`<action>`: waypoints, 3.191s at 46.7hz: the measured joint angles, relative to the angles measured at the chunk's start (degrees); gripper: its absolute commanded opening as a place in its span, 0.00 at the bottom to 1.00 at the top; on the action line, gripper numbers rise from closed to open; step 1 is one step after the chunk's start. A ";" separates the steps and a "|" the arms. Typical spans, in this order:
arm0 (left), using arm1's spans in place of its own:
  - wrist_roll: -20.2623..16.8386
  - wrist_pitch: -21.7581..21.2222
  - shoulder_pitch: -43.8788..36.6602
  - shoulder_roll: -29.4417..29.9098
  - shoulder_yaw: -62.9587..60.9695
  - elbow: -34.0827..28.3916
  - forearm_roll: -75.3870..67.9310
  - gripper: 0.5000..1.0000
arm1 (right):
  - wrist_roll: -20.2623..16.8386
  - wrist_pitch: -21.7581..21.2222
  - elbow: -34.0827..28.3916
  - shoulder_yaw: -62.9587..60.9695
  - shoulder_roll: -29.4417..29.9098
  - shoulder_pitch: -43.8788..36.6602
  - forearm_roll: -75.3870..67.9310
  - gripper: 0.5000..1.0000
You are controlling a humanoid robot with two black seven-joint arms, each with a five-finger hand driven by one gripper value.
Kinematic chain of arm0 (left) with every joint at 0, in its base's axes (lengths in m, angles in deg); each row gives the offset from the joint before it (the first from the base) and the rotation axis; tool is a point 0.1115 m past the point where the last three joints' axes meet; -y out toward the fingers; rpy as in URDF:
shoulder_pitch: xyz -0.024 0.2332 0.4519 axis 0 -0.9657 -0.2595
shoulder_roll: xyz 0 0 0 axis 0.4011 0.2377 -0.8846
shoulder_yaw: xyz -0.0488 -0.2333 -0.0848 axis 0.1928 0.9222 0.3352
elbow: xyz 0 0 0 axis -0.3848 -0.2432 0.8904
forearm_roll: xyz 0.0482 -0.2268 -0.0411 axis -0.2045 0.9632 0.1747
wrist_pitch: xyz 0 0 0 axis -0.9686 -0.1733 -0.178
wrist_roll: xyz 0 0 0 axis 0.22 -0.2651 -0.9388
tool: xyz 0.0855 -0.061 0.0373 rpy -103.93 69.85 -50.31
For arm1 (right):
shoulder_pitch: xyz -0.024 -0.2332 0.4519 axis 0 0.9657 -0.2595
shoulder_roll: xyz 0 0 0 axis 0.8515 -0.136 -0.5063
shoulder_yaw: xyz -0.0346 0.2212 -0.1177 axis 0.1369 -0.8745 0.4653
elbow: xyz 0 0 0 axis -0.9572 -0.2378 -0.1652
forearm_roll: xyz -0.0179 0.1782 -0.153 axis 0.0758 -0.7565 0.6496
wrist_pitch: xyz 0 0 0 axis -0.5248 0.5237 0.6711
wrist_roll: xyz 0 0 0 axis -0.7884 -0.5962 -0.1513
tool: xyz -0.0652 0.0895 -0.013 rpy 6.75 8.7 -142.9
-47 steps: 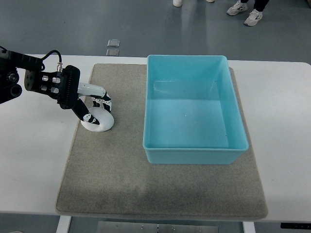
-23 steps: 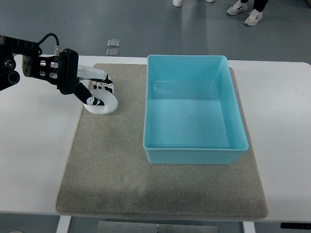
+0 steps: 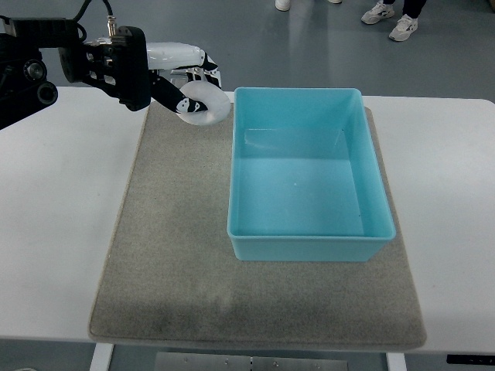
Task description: Place white toy into blue box with left hand
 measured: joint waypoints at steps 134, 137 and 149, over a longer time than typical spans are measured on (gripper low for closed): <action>-0.22 -20.79 -5.82 -13.61 6.24 -26.93 91.64 0.88 | 0.00 -0.01 0.04 0.00 0.00 0.00 0.00 0.87; 0.17 -20.74 -5.85 -13.90 6.26 -27.87 96.18 0.92 | 0.00 -0.01 0.04 0.00 0.00 -0.02 0.00 0.87; 0.36 -15.32 -6.99 -15.35 6.92 -30.28 101.73 0.92 | 0.00 -0.01 0.02 0.00 0.00 0.00 0.03 0.87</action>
